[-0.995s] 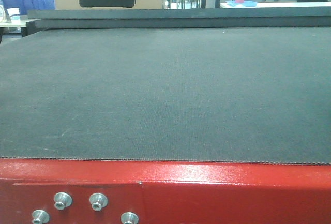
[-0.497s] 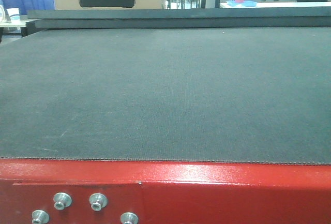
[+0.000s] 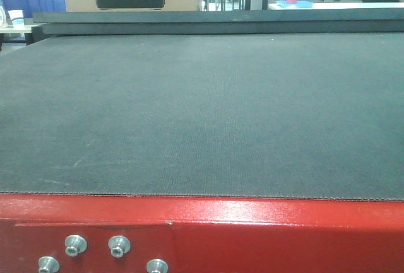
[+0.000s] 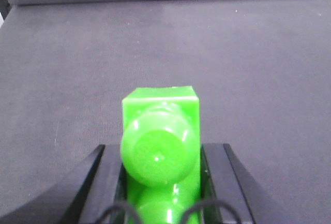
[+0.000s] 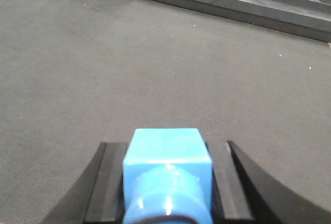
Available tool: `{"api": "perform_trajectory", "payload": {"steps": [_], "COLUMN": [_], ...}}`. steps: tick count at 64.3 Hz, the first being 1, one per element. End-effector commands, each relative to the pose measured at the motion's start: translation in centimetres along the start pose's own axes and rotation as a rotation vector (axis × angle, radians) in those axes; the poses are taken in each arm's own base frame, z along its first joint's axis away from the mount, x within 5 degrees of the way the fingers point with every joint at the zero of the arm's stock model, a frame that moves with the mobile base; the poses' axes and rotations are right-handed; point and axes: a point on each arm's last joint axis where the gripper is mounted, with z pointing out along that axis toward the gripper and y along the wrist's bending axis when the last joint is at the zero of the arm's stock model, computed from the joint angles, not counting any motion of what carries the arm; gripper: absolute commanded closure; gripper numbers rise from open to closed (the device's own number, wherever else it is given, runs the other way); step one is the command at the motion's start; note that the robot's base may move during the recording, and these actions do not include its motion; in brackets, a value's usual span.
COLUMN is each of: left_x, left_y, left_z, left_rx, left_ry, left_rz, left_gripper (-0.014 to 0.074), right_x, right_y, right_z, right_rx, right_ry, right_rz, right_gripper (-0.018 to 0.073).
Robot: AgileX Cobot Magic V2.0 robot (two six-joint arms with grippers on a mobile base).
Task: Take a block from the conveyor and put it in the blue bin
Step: 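Lift both held blocks up off the conveyor belt, then drive away from the conveyor holding both blocks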
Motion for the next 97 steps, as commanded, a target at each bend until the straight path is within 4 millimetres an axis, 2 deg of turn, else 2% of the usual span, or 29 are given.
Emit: {"api": "perform_trajectory", "payload": {"steps": [1,97], "left_x": [-0.48,-0.48], "left_y": [-0.05,-0.05], "left_z": [-0.32,-0.32], "left_rx": [0.003,0.003], "left_ry": [-0.045,-0.045], "left_rz": [0.001,0.001], "left_gripper": [0.0707,0.0707], "right_x": [-0.34,-0.36], "right_y": [-0.1,-0.1], "right_z": [-0.3,-0.3], "right_rx": [0.012,0.012], "right_ry": [-0.028,-0.03], "right_rz": [-0.009,-0.009], "right_gripper": [0.0712,0.0712]}}
